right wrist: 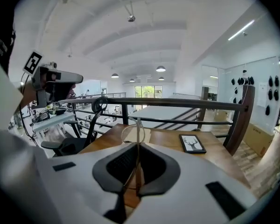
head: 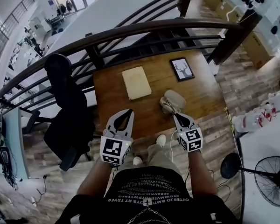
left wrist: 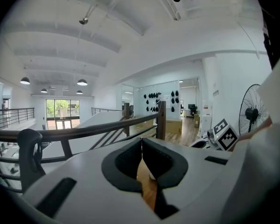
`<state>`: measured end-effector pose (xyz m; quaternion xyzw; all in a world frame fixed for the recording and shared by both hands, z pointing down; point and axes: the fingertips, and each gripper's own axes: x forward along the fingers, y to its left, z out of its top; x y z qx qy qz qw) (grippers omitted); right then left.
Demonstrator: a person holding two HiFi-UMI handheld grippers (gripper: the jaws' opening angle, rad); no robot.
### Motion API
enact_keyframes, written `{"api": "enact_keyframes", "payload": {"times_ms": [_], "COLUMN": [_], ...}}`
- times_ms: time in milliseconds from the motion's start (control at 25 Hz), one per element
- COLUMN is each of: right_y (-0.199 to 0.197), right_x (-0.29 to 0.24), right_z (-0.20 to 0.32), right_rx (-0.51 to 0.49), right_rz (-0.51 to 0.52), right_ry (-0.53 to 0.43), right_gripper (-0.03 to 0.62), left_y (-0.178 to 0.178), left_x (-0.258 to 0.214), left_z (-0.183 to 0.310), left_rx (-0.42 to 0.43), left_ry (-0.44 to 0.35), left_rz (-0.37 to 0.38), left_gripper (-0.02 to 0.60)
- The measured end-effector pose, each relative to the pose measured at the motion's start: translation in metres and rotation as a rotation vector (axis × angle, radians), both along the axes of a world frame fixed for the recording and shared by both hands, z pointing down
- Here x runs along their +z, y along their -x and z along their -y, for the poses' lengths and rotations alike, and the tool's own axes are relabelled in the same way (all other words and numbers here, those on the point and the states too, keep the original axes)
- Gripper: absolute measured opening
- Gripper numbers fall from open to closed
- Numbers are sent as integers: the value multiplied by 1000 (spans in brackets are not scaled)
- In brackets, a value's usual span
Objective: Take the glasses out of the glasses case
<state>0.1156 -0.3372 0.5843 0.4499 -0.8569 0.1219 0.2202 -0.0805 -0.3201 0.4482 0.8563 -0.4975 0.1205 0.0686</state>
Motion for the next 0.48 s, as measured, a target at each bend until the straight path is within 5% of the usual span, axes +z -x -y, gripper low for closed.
{"api": "enact_keyframes", "payload": {"times_ms": [480], "right_y": [22], "right_x": [-74], "right_z": [-66], "right_rx": [27], "right_rz": [63], "right_ry": [-122], "right_gripper": [28], "left_y": [0], "left_x": [-21], "left_z": [-43], "left_rx": [61], "left_ry": [-49], "left_rz": [-22], "left_gripper": [29]}}
